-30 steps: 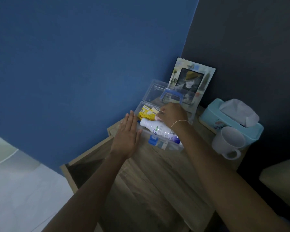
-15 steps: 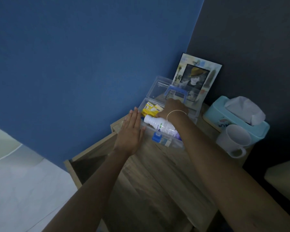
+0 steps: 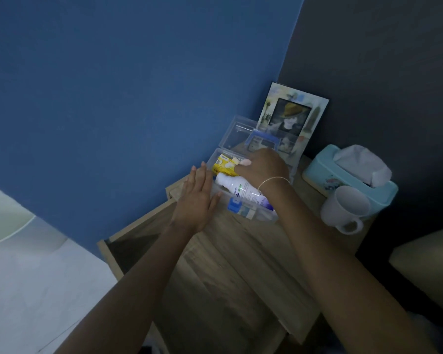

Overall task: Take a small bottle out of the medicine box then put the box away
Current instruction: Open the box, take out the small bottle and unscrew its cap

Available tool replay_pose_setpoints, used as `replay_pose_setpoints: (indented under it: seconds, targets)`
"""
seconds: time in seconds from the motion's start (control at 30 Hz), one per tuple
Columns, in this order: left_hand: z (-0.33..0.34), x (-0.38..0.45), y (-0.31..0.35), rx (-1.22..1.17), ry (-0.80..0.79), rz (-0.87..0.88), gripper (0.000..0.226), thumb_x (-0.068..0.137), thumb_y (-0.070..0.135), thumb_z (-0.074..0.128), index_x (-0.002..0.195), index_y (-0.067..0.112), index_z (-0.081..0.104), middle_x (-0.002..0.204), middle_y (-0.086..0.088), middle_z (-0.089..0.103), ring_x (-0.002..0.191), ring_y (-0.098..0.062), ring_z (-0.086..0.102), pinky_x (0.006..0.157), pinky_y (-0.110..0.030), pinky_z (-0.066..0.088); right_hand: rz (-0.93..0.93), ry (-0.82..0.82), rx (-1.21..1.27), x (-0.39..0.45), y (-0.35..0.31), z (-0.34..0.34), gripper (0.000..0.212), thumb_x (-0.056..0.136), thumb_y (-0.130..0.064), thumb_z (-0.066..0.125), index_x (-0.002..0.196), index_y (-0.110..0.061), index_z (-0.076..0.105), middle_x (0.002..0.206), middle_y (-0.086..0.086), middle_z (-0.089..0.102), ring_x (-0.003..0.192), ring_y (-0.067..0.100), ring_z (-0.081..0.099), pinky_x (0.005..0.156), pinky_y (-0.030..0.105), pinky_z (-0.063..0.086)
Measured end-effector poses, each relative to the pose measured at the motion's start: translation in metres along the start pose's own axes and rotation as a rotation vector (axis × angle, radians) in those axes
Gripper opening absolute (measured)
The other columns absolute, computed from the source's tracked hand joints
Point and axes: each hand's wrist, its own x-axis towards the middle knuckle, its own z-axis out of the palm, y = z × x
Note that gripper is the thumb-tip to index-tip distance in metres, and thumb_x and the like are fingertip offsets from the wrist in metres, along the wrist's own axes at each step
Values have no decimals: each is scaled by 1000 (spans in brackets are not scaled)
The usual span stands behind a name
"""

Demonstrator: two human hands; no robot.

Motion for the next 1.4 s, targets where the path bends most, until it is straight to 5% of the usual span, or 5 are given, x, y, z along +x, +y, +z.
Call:
replay_pose_setpoints:
  seconds: [0.27,0.5,0.67,0.87,1.4]
  targets:
    - [2,-48,57,-446,308,7,26,98,19,48,116,11,65,112,-4,68,101,-15,62,87,-21,48,-114,27,287,-96,48,-14,15,75,-18,61,80,-5,68,76,14,69,75,29,64,67,36,52]
    - [44,-85,94,-1136,-66,-317,24,98,20,47,109,12,68,99,-12,70,84,-16,65,76,-29,53,-36,-71,387,-154,90,14,34,73,-21,74,105,-17,64,83,-5,69,78,11,64,66,24,48]
    - [61,-94,99,-1360,-293,-462,24,95,28,53,102,14,71,102,-15,67,91,-19,61,76,-24,53,34,-127,471,-167,104,33,22,72,-18,75,89,-20,62,76,-11,65,70,3,60,57,10,42]
    - [72,-97,94,-1535,-390,-602,26,94,30,54,85,21,77,87,4,74,86,-7,68,74,-19,55,17,-87,455,-173,107,42,27,69,-26,81,91,-18,69,84,-5,70,79,7,64,69,22,51]
    - [76,-88,103,-1638,-380,-820,41,95,35,51,118,2,60,103,-18,58,73,-10,56,58,-16,53,-104,-165,441,-170,109,37,43,79,-9,71,119,-22,65,116,6,65,92,17,65,84,32,55]
